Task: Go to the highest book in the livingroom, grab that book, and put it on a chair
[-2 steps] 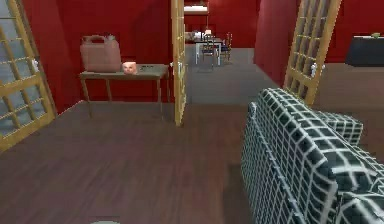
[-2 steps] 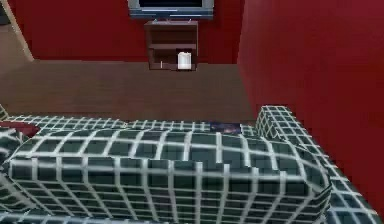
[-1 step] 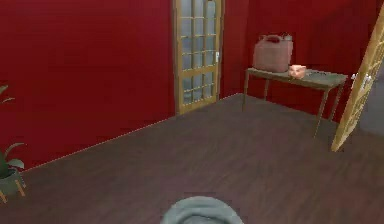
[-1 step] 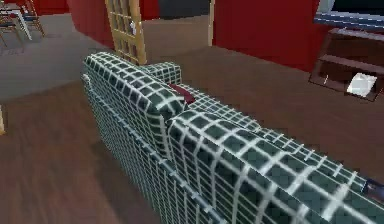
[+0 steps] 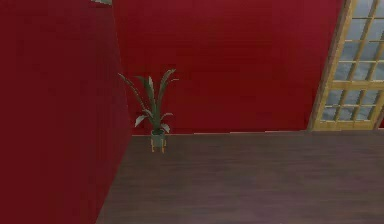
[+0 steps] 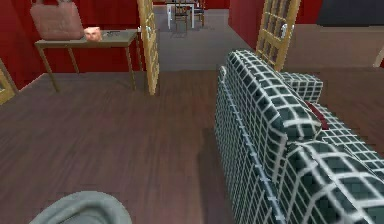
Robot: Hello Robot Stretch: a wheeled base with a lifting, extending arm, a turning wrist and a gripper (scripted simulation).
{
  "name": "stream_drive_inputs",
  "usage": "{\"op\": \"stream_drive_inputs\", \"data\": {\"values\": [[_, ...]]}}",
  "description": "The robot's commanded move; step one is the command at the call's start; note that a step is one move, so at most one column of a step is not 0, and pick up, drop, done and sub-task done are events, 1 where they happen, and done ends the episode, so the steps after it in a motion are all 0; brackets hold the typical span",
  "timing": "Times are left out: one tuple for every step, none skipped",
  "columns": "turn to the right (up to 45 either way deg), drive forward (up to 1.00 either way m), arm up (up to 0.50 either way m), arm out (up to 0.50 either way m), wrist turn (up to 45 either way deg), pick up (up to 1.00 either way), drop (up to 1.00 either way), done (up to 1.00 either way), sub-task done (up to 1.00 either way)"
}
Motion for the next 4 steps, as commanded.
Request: {"op": "stream_drive_inputs", "data": {"values": [[-3.0, 0.0, 0.0, 0.0, 0.0, 0.0, 0.0, 0.0, 0.0], [0.0, 0.45, 0.0, 0.0, 0.0, 0.0, 0.0, 0.0, 0.0], [-6.0, 0.0, 0.0, 0.0, 0.0, 0.0, 0.0, 0.0, 0.0], [0.0, 0.4, 0.0, 0.0, 0.0, 0.0, 0.0, 0.0, 0.0]]}}
